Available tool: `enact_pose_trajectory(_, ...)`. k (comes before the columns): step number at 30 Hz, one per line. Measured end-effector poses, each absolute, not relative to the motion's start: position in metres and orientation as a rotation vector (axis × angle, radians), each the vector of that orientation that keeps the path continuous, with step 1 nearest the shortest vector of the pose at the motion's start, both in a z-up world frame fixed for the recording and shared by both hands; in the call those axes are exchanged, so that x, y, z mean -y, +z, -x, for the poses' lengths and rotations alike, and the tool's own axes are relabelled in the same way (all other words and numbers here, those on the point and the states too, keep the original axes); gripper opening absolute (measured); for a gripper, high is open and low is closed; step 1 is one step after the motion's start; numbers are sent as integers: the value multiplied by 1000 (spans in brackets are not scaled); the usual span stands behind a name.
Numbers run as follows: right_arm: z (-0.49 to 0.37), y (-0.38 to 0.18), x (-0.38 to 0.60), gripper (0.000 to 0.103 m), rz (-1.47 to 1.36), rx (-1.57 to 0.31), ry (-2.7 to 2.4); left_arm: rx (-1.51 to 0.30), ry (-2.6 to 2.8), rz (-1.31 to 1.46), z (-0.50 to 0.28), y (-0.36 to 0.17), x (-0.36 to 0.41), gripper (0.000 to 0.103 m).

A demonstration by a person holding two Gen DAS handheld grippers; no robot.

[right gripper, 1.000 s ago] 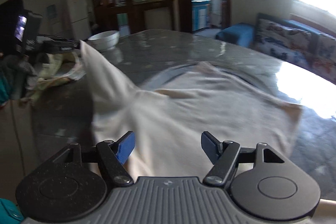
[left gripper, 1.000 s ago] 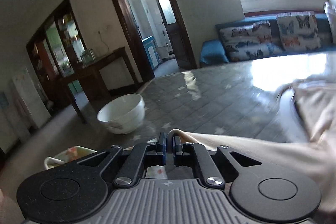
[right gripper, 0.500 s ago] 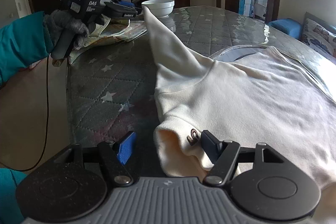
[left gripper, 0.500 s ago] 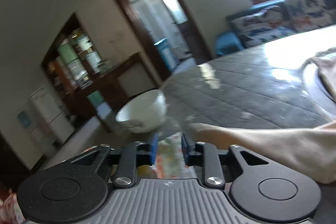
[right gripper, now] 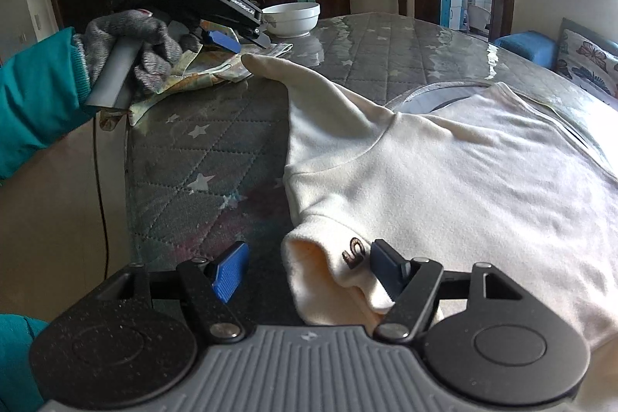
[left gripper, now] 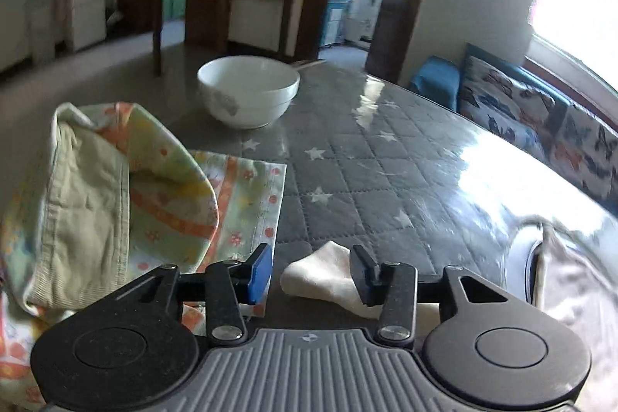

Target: Fold clothes

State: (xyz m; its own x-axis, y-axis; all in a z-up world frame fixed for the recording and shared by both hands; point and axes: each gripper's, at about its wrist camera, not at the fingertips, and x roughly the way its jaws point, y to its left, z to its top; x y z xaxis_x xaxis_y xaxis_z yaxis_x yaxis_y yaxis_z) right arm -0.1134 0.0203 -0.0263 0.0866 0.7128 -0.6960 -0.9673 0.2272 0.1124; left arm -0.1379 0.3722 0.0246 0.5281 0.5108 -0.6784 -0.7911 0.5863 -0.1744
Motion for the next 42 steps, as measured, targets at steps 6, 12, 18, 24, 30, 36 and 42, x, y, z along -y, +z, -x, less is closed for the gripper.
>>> enact_pose_trajectory(6,113,-27,-20,75,422,-730,1314,-695,790,446,113,22,-393,50)
enact_pose_trajectory(12,112,-27,-20,76,409,-735,1315,-844,746,401,97,4,-399,48)
enact_pose_trajectory(18,114,-27,-21,79,411,-733,1319,-836,679,387,91,-1,-399,14)
enact_pose_trajectory(24,114,-27,-20,79,403,-735,1317,-710,722,123,81,9,-376,7)
enact_pose_trajectory(30,114,-26,-20,79,405,-735,1315,-747,825,46,68,-8,-384,11)
enact_pose_trajectory(36,112,-23,-18,79,386,-733,1313,-718,865,119,84,3,-381,17)
enact_pose_trajectory(42,111,-25,-21,68,399,-733,1295,-741,695,67,83,3,-333,20)
